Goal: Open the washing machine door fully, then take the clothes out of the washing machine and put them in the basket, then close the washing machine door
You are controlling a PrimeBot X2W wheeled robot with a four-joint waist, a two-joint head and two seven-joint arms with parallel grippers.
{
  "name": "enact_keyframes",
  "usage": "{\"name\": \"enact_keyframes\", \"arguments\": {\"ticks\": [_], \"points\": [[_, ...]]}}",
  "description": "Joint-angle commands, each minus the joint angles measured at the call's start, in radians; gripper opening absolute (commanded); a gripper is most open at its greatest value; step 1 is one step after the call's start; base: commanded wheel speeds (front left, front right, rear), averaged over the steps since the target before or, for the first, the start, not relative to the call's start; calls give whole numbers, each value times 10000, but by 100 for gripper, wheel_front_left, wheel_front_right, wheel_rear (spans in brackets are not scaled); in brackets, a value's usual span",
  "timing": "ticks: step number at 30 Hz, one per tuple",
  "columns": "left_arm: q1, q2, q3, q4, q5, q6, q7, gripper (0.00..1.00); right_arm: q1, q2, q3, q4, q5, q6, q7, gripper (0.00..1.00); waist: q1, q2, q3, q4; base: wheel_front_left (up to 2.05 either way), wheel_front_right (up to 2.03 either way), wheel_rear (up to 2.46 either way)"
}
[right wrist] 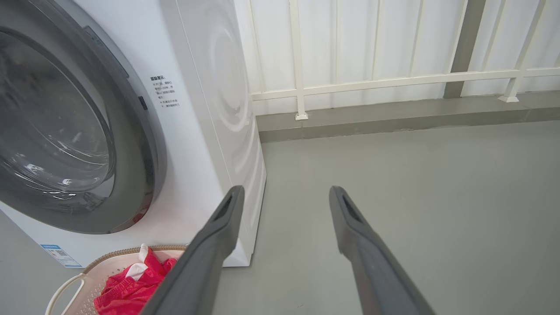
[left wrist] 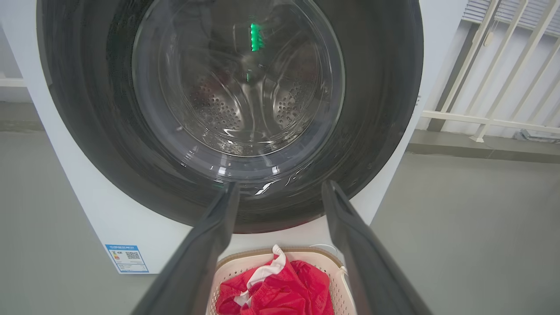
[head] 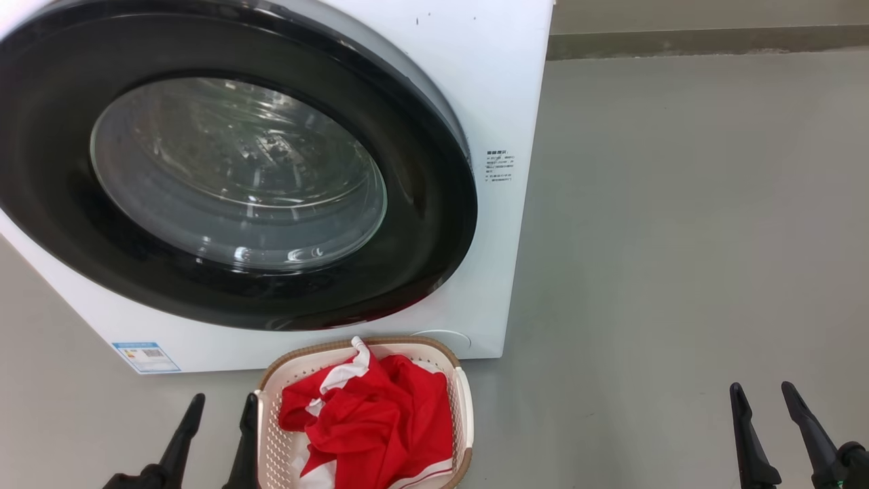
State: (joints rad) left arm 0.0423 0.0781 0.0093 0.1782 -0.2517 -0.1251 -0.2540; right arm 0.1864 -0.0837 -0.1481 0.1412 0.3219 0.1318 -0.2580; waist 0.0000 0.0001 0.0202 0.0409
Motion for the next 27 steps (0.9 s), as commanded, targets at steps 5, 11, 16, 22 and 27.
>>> {"name": "enact_keyframes", "arguments": {"ticks": [5, 11, 16, 22, 27], "points": [[-75, 35, 446, -264, -194, -55, -78, 100, 45, -174, 209, -285, 28, -11, -38, 100, 0, -1, -20, 23, 0, 0, 0], [17, -155, -57, 570, -185, 13, 76, 0, -3, 230, 33, 560, -10, 0, 32, 0, 0, -1, -24, 23, 0, 0, 0], [-31, -200, -37, 682, -623, 11, 194, 0, -94, 296, 48, 693, 412, 0, 152, 0, 8, -1, -35, 9, 0, 0, 0], [-90, -204, 15, 674, -1263, 8, 366, 0, -223, 298, 64, 705, 1028, -1, 328, 0, 5, -1, -48, -12, 0, 0, 0], [-162, -207, 60, 680, -1799, 5, 509, 0, -353, 300, 77, 726, 1543, -1, 474, 0, 1, -1, -43, -29, 0, 0, 0]]}}
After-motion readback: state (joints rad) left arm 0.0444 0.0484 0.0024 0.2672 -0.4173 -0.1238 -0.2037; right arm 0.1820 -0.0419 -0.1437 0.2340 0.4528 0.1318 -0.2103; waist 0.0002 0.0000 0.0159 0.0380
